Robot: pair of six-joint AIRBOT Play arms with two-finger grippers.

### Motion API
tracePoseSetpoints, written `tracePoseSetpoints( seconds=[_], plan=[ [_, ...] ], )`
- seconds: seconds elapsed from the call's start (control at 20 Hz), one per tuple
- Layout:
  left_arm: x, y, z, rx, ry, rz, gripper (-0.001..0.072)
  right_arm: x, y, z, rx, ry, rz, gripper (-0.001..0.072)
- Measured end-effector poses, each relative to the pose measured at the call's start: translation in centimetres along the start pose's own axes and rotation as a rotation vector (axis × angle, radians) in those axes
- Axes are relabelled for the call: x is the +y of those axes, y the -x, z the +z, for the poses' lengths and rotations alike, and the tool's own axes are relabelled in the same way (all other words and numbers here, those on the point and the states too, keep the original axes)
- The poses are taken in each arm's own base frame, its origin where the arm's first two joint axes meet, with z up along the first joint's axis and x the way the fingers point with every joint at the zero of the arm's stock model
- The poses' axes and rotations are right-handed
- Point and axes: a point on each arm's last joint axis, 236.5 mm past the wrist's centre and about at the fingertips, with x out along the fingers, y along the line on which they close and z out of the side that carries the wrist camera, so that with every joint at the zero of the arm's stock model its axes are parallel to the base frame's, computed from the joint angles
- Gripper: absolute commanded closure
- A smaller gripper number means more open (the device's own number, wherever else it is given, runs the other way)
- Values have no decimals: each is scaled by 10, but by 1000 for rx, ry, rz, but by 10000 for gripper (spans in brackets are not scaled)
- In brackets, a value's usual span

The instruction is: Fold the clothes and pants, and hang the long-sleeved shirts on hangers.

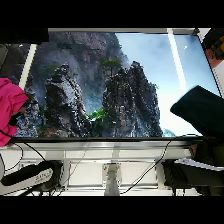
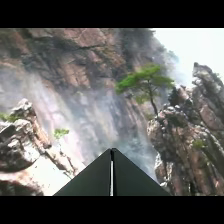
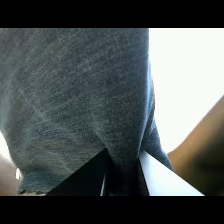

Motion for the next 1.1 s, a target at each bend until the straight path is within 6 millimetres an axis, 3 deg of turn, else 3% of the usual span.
tracePoseSetpoints(
  seconds=[0.1,0.15,0.2,0.25,0.35,0.4,0.45,0.5,0.6,0.7,0.8,0.9,1.0,1.1],
  plan=[
    [-1,-2,-1,3,3,-5,696,-27,10,1,-15,-43,-46,651],
    [-1,-3,-1,5,4,-7,696,-35,14,0,-18,-62,-60,460],
    [-1,-5,-2,7,5,-8,695,-39,17,-1,-18,-83,-65,177],
    [-1,-8,-3,12,6,-9,693,-43,21,1,-26,-106,-74,115],
    [-1,-11,-4,18,8,-11,694,-39,37,10,-61,-145,-63,117],
    [0,-12,-5,21,9,-11,694,-29,50,20,-99,-153,-32,166],
    [1,-13,-5,22,8,-8,694,-12,67,33,-147,-149,22,390],
    [3,-13,-5,23,5,1,694,10,86,45,-199,-134,91,648],
    [11,-9,-4,19,-9,36,695,77,130,63,-293,-40,281,670],
    [20,6,1,-5,-19,75,695,161,174,56,-339,112,490,671],
    [30,30,9,-47,-22,112,696,247,209,22,-330,296,670,672],
    [36,60,18,-100,-23,146,696,314,232,-26,-283,460,800,672],
    [35,92,27,-159,-27,163,695,367,245,-85,-205,609,906,672],
    [32,122,34,-213,-33,178,695,399,248,-132,-136,715,962,671]
  ],
)
